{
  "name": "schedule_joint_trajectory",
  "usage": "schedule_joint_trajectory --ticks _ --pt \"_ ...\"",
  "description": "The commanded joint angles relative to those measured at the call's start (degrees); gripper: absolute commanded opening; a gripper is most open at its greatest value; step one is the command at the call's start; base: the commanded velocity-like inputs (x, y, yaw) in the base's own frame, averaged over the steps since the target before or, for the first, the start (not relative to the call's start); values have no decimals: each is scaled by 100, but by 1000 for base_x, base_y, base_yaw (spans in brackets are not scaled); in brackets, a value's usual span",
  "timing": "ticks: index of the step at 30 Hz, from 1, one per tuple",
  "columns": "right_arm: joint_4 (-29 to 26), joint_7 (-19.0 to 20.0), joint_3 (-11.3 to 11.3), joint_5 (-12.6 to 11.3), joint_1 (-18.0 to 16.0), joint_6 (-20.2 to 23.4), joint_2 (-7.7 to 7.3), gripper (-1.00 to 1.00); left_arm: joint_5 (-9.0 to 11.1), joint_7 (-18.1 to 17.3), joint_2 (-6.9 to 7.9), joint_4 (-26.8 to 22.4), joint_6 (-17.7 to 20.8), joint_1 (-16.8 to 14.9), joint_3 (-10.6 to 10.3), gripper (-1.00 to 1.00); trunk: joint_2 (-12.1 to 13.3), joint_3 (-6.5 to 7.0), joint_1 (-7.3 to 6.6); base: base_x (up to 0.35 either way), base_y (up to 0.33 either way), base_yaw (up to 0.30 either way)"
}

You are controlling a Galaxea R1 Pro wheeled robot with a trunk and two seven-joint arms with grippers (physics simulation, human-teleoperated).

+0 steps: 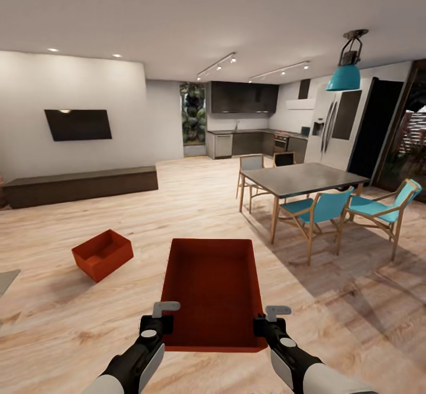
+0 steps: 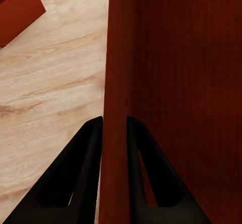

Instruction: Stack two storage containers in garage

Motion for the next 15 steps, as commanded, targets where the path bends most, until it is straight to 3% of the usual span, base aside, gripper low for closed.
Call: schedule_joint_trajectory --ticks 1,15 --pt "8 -1 -43 -66 -4 -25 -4 -100 403 74 11 -31 37 -9 12 -100 -8 -9 1 0 0 -262" --pt "8 -1 -43 -66 -4 -25 -4 -100 398 74 13 -31 34 -9 12 -100 -8 -9 1 0 0 -262"
